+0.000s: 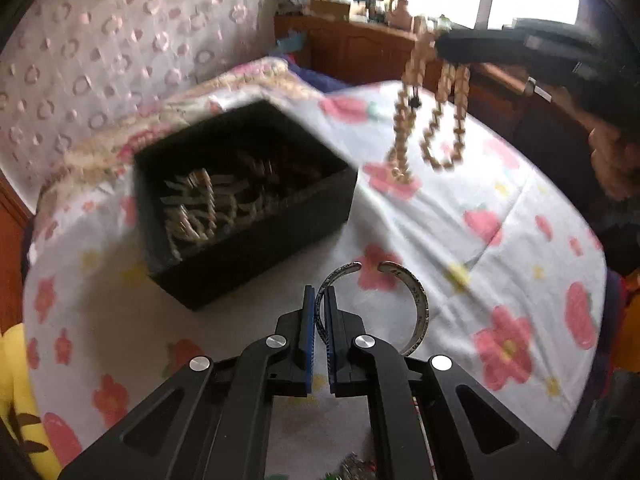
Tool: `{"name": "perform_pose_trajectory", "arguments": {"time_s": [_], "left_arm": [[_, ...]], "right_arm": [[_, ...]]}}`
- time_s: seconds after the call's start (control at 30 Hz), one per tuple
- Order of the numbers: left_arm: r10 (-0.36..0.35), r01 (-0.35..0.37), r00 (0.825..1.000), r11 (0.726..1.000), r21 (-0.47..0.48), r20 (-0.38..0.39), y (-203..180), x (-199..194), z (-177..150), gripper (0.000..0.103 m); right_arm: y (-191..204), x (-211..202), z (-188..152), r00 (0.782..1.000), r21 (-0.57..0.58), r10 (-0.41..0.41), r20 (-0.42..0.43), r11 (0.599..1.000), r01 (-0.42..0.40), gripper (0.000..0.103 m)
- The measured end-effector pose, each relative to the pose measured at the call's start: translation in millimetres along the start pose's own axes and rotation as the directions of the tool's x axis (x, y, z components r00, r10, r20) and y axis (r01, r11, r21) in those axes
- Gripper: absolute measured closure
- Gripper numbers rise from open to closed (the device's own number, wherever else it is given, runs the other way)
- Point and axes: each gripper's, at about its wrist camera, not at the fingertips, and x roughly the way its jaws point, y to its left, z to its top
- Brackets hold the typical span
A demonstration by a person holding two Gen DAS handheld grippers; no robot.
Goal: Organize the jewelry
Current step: 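Drop the silver bangle in the box with the left tool while the right tool releases pearls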
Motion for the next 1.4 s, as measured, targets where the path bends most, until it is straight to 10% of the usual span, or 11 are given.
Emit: {"name": "perform_pose_trajectory", "arguments": {"time_s": [0.2,0.6,1.4], "left_arm": [[0.065,-0.058,0.989,0.997,-0.054,0.136,21.4,-50.7,28.1,0.099],[0.148,-0.129,0.981,0.981,-0.147,0.128,72.5,-13.1,67.8,0.097],[0.182,-0.135,0.969,0.957,-0.258,0.169,102.2,-54.4,1.7,0.069]], "right_arm": [[-9.4,-21.9,15.5,0.998,0.013,-0.011,0.069,1.000,0.010,0.095],[-13.2,-6.6,70.3,0.990,-0.002,0.017,0.143,1.000,-0.017,0.094],[24.2,80.3,75.5,0.990,-0.007,0.134,0.035,0.991,-0.134,0.094]]}}
